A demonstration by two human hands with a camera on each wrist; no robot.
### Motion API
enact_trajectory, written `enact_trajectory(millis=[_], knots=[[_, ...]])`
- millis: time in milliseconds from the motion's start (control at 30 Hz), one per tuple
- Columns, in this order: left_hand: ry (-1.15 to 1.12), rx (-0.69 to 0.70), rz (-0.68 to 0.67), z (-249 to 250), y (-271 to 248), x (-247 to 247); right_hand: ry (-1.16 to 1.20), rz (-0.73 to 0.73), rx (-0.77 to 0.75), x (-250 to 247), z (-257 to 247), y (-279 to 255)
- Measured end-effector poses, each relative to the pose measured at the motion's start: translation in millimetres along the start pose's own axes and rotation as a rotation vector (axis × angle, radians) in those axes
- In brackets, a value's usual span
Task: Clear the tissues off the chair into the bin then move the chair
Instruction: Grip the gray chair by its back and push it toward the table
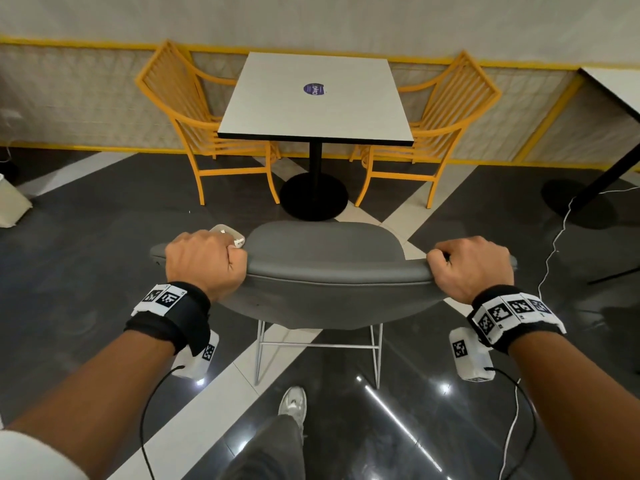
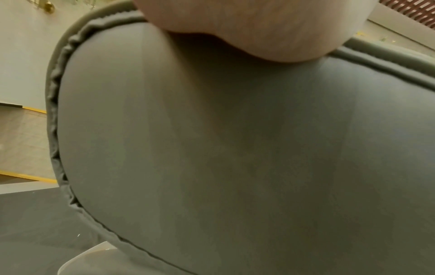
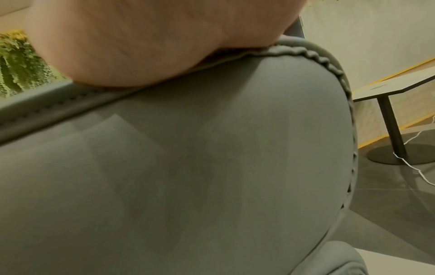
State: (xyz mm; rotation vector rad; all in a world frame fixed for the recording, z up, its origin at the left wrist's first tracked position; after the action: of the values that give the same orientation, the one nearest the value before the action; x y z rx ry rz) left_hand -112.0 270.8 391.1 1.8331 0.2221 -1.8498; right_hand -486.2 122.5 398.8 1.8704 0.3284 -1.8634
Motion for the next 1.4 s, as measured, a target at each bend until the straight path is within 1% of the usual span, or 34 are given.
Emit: enact_trajectory(millis=[167, 433, 600, 767, 1400], knots=[[-0.03, -0.008, 0.014, 1.8, 27.5, 4.9, -0.002, -0.019, -0.006, 6.2, 0.8, 32.0], [-0.046, 0.007, 0.041, 5.0, 87.9, 18.2, -0.005, -0.023, -0.012, 17.3, 6.9, 97.4], [-0.055, 0.002, 0.066, 9.2, 133.6, 29.4, 0.021, -0.023, -0.007, 25.8, 11.3, 145.8], [-0.042, -0.01, 0.086, 12.1, 182.7, 41.8, 0.023, 0.013, -0.019, 30.8, 13.4, 193.9], [-0.047, 0.008, 0.076, 24.8, 355.9, 89.3, 0.025, 0.025, -0.003, 58.8, 29.8, 367.0]])
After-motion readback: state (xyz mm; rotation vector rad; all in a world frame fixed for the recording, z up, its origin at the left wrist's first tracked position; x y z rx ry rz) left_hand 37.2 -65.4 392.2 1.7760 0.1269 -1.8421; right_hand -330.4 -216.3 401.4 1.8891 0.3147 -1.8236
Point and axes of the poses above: each hand's wrist, its own y-axis towards the middle knuckle, its own x-axis out of the palm, z = x × y, the point moved 4 cm from there along y, towards the middle knuckle, and after that the axes turned 7 degrees about -x, right-handed, at the moved point
